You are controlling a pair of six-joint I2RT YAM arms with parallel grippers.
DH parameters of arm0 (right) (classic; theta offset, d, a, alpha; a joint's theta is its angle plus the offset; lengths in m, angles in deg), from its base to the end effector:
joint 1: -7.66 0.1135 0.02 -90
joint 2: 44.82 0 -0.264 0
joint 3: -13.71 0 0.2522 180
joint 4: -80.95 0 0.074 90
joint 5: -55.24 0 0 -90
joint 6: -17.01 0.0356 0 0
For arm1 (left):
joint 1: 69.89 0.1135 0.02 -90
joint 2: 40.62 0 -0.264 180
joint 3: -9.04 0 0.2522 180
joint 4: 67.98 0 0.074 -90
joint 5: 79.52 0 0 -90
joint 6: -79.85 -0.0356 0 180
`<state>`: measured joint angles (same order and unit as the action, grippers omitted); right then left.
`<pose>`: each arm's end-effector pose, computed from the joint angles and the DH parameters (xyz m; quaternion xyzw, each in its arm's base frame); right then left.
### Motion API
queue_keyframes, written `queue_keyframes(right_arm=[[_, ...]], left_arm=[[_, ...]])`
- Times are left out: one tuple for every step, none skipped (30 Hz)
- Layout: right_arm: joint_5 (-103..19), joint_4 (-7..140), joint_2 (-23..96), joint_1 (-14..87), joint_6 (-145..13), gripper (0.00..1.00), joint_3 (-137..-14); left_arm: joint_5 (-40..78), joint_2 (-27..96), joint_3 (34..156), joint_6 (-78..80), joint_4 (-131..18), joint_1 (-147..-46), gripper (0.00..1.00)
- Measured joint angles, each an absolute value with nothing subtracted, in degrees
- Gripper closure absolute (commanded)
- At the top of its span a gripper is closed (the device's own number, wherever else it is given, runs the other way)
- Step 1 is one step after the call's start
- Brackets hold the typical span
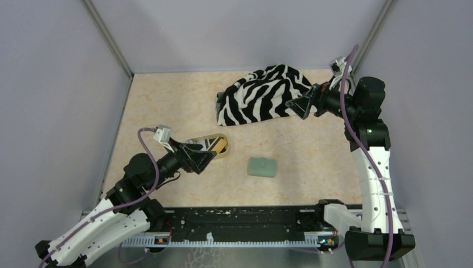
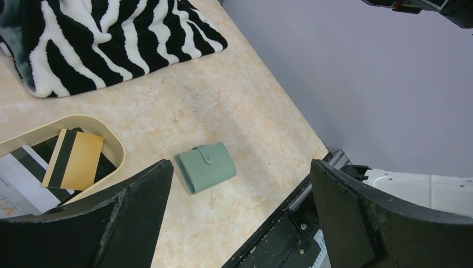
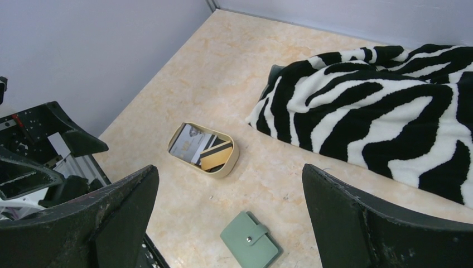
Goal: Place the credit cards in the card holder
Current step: Reset both arms
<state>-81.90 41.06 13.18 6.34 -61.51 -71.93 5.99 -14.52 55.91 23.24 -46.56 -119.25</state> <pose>0.2000 0.0215 0.4335 -0.1699 0.7371 0.3610 0.5454 0.0856 -0.0955 0.3178 0.0714 0.7075 -0.4435 0.5456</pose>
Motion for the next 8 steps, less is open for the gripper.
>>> queue_keyframes(right_arm=[[-81.90,41.06,13.18,6.34,-61.57,0.02,-71.93],[-81.86,41.14,13.18,6.34,-61.70,0.02,-71.82],[-81.81,41.14,13.16,6.34,-61.86,0.01,-71.68],[-81.75,41.08,13.16,6.34,-61.92,0.02,-71.64],[-81.61,41.12,13.16,6.34,-61.99,0.02,-71.55],[-81.53,41.28,13.12,6.34,-62.07,0.02,-71.34],[-81.46,41.17,13.07,6.34,-62.29,0.01,-71.25],[-81.31,41.36,13.07,6.34,-62.42,0.01,-71.01]], left_arm=[[5.99,-14.54,55.89,23.24,-46.56,-119.25,0.02],[5.99,-14.60,55.86,23.26,-46.56,-119.25,0.02],[5.99,-14.67,55.84,23.26,-46.54,-119.25,0.02],[5.96,-14.78,55.82,23.26,-46.54,-119.25,0.02],[5.96,-14.91,55.75,23.26,-46.54,-119.28,0.02],[5.94,-15.04,55.73,23.26,-46.54,-119.28,0.02],[5.92,-15.17,55.69,23.26,-46.52,-119.25,0.02],[5.86,-15.30,55.65,23.26,-46.54,-119.28,0.02]])
